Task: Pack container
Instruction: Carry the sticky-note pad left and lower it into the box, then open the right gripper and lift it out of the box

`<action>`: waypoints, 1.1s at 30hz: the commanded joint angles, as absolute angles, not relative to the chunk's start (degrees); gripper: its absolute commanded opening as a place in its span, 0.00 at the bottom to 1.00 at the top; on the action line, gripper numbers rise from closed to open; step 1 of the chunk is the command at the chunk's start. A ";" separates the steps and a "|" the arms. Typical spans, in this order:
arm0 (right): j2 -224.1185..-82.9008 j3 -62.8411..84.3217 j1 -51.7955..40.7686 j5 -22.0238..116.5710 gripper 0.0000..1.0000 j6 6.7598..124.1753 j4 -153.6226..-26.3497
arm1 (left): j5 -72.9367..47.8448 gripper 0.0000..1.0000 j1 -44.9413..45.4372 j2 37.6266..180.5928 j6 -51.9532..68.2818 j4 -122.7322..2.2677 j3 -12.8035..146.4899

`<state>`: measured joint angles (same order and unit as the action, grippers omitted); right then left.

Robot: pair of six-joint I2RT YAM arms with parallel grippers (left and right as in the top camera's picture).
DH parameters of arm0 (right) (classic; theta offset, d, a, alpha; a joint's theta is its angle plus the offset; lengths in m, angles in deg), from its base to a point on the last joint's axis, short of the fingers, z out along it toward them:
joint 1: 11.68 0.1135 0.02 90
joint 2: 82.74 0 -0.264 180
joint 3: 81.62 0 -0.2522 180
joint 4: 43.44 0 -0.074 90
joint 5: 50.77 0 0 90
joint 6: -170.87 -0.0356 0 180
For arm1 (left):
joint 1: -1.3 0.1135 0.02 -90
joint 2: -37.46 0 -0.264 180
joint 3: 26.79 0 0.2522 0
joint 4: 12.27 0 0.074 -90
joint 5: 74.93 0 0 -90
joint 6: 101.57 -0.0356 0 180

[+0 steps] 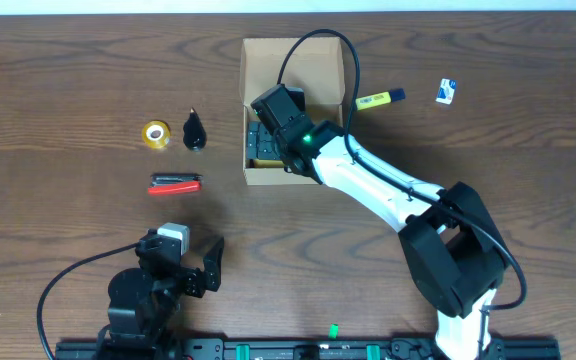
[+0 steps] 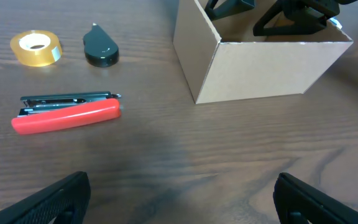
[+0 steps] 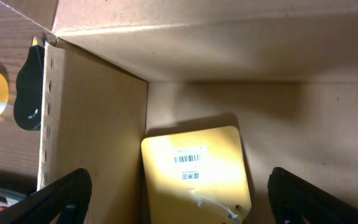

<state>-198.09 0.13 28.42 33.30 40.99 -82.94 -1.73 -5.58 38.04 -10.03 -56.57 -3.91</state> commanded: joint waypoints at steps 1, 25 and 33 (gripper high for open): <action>-196.99 -1.38 28.20 33.76 0.91 43.09 -83.00 | -2.71 0.95 -5.82 37.69 -9.66 -56.61 -4.59; -179.05 -7.76 11.39 40.44 0.99 62.21 -107.88 | -2.71 0.95 -5.82 37.69 -9.66 -56.64 -4.59; -178.15 -7.76 3.44 42.28 0.98 67.89 -116.90 | -2.23 0.95 -5.82 37.69 -10.51 -56.59 -4.59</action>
